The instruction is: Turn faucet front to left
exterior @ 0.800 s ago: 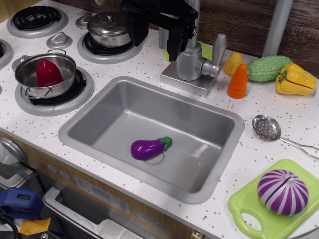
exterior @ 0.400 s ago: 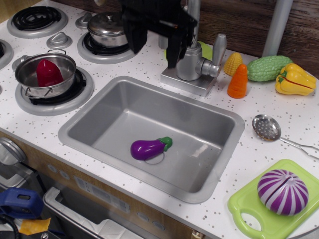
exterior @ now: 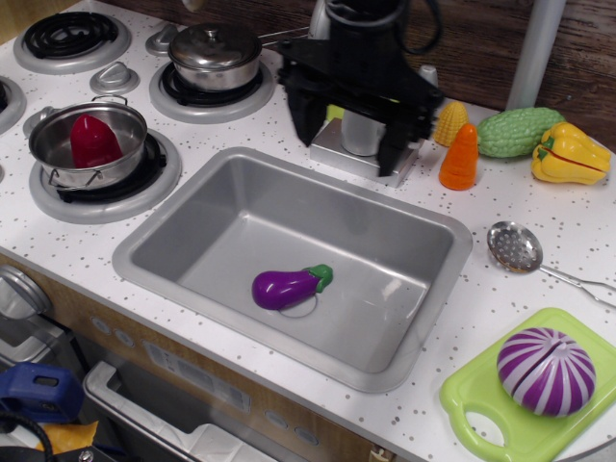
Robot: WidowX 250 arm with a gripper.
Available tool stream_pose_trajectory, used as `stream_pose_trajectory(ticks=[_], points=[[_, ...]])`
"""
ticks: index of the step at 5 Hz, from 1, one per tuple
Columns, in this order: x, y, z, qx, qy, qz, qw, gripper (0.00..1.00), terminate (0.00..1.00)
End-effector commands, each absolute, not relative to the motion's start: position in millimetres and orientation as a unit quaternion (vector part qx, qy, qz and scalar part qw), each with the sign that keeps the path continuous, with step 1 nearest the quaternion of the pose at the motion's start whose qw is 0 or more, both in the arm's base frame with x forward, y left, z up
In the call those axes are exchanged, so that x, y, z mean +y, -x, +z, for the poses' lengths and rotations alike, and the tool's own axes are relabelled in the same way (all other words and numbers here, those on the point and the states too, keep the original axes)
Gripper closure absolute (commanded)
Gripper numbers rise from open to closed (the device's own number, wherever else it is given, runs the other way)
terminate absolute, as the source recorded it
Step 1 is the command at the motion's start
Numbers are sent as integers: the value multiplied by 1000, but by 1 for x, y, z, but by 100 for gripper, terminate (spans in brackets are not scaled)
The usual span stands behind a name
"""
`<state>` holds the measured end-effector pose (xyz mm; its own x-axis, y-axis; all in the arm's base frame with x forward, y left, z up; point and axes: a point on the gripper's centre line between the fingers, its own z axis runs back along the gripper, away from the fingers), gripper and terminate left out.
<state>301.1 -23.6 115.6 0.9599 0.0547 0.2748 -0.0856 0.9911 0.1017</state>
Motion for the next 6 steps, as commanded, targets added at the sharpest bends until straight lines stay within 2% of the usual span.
stream_pose_trajectory(ticks=[1,3,6], points=[[-23,-321,119,-209,-59,16,976,0,0],[-16,-345,115,-235,-53,-17,970,0,0],[15,-362,121,-238,-52,-69,967,0,0]])
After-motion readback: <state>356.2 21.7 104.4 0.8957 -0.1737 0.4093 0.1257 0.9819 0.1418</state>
